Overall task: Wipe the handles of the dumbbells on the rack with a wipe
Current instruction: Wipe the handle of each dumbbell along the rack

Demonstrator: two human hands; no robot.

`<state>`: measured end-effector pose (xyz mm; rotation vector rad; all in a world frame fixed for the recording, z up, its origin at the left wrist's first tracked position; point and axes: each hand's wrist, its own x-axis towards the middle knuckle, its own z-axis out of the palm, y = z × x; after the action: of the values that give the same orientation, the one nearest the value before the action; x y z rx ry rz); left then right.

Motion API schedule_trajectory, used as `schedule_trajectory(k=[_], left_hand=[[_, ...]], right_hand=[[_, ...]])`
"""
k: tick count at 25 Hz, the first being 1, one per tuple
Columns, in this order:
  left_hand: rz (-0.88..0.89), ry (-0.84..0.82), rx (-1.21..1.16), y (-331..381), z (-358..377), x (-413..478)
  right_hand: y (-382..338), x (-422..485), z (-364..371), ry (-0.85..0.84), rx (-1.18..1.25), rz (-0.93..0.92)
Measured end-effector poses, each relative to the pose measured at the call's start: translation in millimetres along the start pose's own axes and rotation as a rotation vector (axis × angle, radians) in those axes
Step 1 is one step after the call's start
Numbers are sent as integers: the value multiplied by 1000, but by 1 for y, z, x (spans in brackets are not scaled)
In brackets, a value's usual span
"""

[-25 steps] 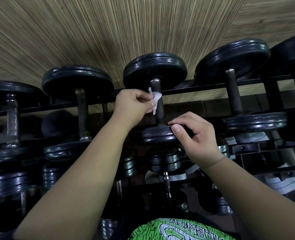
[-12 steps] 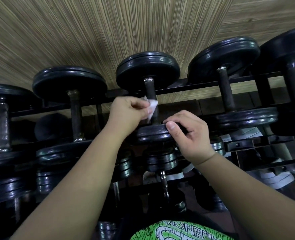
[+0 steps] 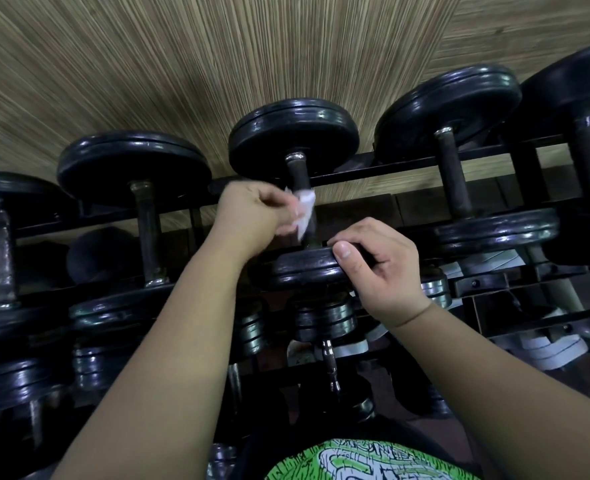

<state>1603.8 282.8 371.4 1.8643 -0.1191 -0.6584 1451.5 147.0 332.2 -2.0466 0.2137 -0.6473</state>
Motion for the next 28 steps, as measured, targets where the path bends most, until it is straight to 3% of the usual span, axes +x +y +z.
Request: schedule_trajectory(k=[2,9,15,23,28], left_hand=[[-8,-46,85,-8,0,-14],[113,279,-45,5,9,30],[-89,-49,-15,-14,-3,-6],[78,179,-28,2,0,33],[80,-47,178,-8,-3,3]], right_hand=[[1,1,0,-1,-9,-7],[-1,3,-1,-33,-20,8],[0,4,0,-15,-50,-12],[0,3,-1,-32,-52,-12],[-2,3,-4,-55,-66,-7]])
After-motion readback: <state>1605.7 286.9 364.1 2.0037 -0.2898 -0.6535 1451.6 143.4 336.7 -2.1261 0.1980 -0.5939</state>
